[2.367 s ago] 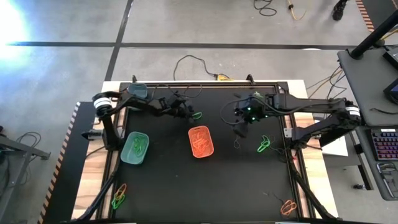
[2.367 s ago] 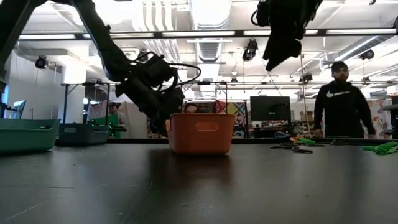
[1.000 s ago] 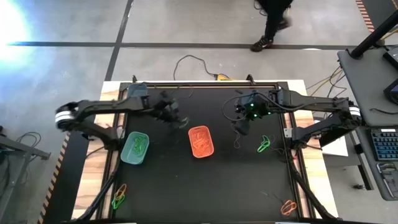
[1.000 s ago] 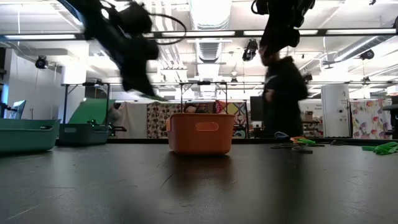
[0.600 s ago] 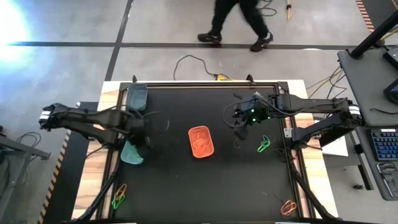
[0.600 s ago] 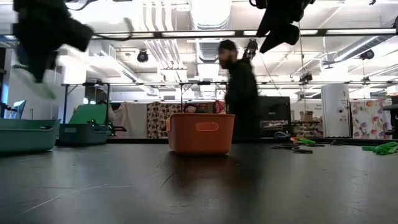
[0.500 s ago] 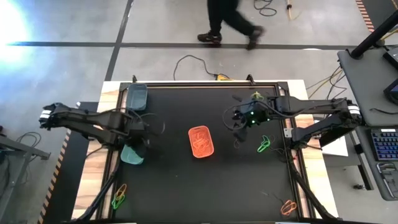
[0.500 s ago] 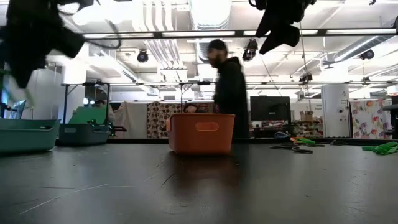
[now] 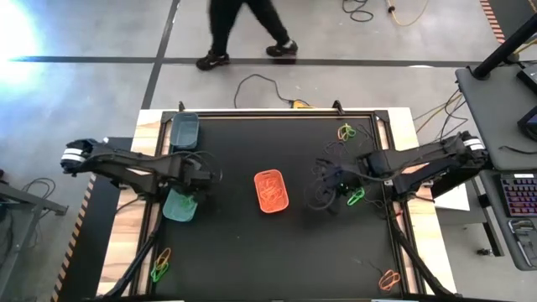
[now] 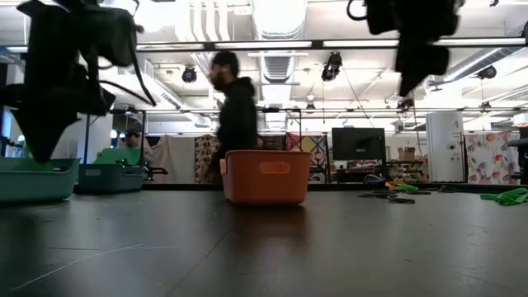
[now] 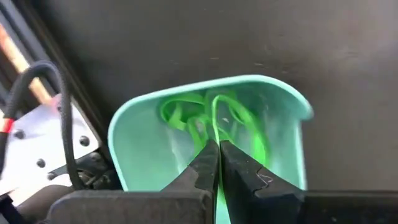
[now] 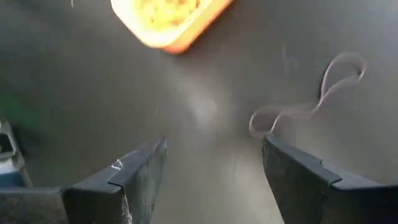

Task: Sort rubber bands into baskets
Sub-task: Put the green rubber band into the light sea green bin, then move the green rubber band, then put the green rubber band into the light sea green bin

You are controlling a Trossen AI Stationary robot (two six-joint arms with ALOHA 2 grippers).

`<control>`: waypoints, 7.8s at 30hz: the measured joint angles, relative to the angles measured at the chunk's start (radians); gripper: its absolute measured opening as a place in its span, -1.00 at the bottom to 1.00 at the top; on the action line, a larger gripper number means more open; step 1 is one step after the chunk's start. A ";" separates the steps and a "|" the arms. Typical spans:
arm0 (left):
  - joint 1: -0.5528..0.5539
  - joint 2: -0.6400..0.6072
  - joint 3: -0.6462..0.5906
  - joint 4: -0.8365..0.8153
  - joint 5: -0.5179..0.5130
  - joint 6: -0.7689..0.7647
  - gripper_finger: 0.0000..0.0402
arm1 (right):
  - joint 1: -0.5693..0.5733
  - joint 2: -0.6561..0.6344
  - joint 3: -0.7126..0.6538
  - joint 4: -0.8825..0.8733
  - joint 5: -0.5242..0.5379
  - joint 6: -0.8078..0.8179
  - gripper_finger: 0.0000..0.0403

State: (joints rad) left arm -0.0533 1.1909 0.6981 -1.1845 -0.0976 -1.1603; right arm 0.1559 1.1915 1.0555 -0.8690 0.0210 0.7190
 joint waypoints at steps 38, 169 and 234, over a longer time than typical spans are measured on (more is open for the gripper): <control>-0.010 -0.279 0.188 -0.050 0.047 0.149 0.41 | -0.150 0.003 -0.189 -0.404 -0.267 0.239 0.26; 0.380 0.808 0.306 1.373 -0.073 0.905 0.09 | -0.464 -0.092 0.148 -0.151 0.400 -0.117 0.81; -0.113 0.032 -0.003 -0.029 -0.094 -0.027 -1.00 | 0.381 -0.067 -0.279 0.299 0.260 0.410 0.80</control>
State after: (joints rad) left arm -0.1665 1.2224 0.6951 -1.2139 -0.1918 -1.1877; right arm 0.5365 1.1246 0.7765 -0.5697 0.2810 1.1294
